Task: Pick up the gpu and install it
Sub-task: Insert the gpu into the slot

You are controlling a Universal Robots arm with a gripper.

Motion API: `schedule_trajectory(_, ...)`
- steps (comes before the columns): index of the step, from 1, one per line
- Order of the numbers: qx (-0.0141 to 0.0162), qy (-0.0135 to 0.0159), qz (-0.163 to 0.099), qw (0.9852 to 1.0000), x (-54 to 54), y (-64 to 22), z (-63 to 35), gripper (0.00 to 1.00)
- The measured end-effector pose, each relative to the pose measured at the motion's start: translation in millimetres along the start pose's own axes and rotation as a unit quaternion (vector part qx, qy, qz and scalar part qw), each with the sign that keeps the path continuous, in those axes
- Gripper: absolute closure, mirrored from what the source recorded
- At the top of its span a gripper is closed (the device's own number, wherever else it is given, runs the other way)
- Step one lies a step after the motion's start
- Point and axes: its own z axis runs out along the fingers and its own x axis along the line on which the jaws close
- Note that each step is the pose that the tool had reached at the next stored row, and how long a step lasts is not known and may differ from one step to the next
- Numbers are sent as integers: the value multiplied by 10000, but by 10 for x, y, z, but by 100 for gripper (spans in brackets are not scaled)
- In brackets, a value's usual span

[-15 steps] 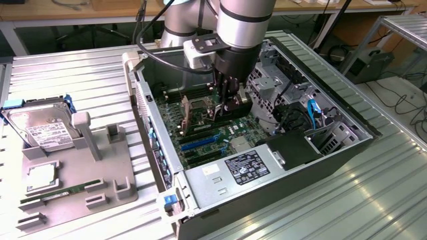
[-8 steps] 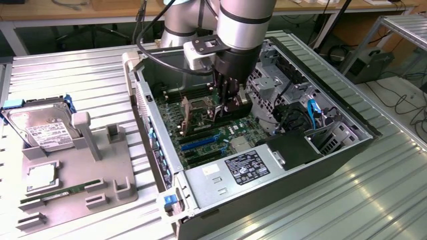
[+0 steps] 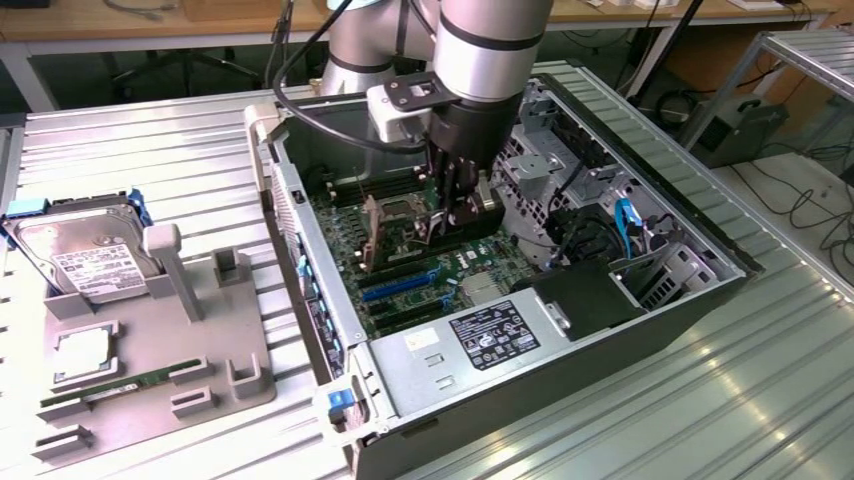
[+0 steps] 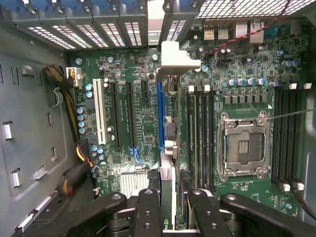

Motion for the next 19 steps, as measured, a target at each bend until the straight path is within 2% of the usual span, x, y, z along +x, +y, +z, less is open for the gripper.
schedule_trajectory(19, 0, 0, 0, 10000, 27, 7, 31, 74)
